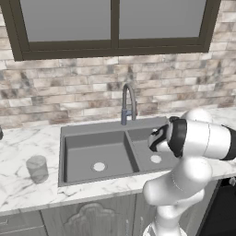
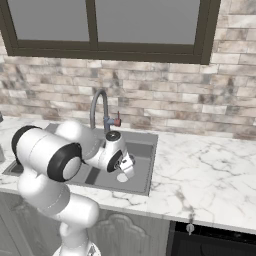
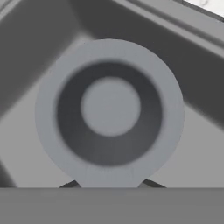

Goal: Move any existing items from the left basin to the right basin for drying. Then move the glass cup from the counter to the left basin of the sink for washing.

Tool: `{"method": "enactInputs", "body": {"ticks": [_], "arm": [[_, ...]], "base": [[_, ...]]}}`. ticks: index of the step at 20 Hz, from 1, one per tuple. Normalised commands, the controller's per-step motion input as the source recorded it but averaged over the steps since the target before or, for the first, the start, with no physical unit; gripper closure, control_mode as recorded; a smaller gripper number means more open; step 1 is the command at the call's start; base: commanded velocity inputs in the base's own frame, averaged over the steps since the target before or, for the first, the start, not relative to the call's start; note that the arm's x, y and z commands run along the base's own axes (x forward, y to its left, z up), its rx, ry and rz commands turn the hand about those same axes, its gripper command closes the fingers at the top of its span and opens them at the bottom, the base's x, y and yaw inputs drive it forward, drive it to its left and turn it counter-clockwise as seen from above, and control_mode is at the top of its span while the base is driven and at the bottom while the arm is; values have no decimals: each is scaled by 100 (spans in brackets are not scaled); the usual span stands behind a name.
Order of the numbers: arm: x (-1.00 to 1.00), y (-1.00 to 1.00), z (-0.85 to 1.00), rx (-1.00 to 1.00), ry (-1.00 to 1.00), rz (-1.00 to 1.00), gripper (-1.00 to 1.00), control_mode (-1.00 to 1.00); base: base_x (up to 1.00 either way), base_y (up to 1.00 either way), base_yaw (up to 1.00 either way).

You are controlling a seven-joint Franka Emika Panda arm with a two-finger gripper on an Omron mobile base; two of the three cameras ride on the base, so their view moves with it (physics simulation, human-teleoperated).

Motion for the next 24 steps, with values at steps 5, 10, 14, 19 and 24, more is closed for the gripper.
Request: {"method": "enactInputs", "body": {"ticks": [5,10,14,19,24], "arm": [[9,0,-25,0,1,0,100,-100],[12,0,-25,0,0,0,100,-100],[13,0,-28,0,0,1,100,-100],[2,0,-22,7,0,4,100,-100],[4,0,-23,7,0,5,100,-100]], "base": [[0,0,0],[0,0,0],[0,0,0],[0,0,0],[0,0,0]]}}
